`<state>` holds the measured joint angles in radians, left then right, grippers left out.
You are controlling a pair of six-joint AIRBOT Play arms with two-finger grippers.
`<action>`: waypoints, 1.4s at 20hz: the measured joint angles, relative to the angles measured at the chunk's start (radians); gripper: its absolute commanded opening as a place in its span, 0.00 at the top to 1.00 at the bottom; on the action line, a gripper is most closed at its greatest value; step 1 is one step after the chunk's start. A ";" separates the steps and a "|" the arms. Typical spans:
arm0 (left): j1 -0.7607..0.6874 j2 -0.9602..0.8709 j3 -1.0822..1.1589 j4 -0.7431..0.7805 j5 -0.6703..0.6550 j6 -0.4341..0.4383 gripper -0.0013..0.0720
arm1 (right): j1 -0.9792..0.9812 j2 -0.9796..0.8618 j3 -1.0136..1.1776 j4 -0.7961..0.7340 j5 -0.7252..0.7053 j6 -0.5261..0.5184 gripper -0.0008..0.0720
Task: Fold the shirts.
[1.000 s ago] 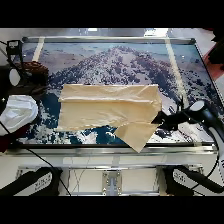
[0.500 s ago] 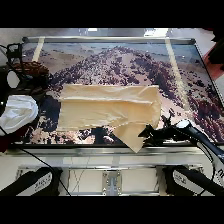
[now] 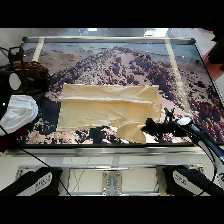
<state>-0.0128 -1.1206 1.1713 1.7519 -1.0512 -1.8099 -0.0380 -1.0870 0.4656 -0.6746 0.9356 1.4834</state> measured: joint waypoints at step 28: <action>0.254 0.002 -0.656 -0.679 0.190 -0.384 0.60 | 0.000 0.236 0.098 0.045 0.118 -0.070 0.95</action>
<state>0.2417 -1.1187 0.5156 1.0729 -0.8616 -2.1941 -0.0380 -0.8513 0.5636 -0.6300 1.0538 1.4132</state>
